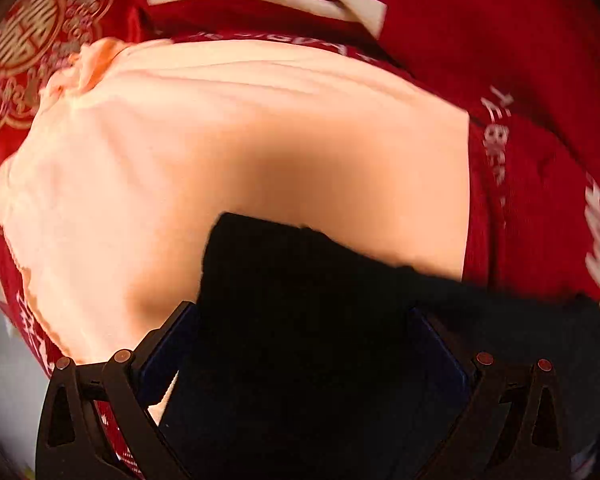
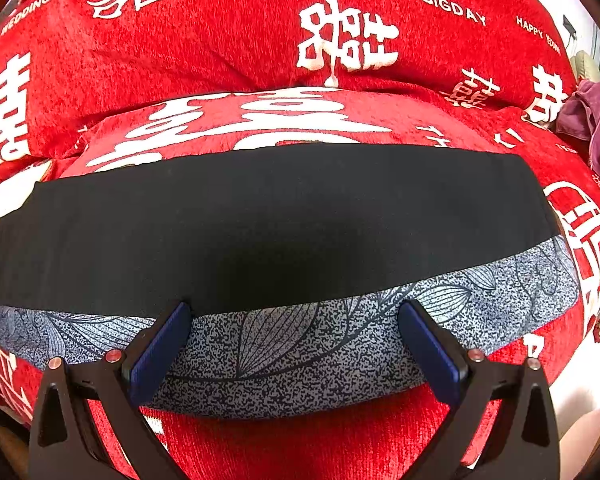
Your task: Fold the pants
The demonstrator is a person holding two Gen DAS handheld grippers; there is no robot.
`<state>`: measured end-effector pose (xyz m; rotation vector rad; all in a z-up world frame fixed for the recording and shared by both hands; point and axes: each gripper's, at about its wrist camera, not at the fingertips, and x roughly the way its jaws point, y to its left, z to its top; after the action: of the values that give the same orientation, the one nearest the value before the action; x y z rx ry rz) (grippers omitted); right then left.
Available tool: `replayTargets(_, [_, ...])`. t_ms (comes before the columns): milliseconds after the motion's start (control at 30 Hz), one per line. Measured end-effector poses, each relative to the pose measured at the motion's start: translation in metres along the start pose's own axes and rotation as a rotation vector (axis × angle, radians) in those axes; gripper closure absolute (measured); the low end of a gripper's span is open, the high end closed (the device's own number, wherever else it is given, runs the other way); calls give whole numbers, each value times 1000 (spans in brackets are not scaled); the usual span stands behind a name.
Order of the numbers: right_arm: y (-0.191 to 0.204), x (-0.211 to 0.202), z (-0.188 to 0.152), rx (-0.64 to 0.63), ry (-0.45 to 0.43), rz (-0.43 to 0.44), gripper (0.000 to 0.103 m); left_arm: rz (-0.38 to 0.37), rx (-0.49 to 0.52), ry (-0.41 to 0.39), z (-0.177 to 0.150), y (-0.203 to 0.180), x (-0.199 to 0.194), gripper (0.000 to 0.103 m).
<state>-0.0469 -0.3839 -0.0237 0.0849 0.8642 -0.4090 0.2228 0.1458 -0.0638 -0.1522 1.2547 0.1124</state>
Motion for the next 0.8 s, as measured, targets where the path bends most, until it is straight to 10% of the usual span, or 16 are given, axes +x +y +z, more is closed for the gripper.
replayTargets(300, [-2, 1, 0, -3, -3, 2, 0, -81, 52, -79, -97, 17, -51, 0])
replayTargets(533, [-2, 1, 0, 1, 2, 1, 0, -25, -31, -20, -103, 27, -34, 0])
replayTargets(800, [5, 2, 43, -103, 9, -2, 0, -165, 298, -39, -122, -140, -64, 0])
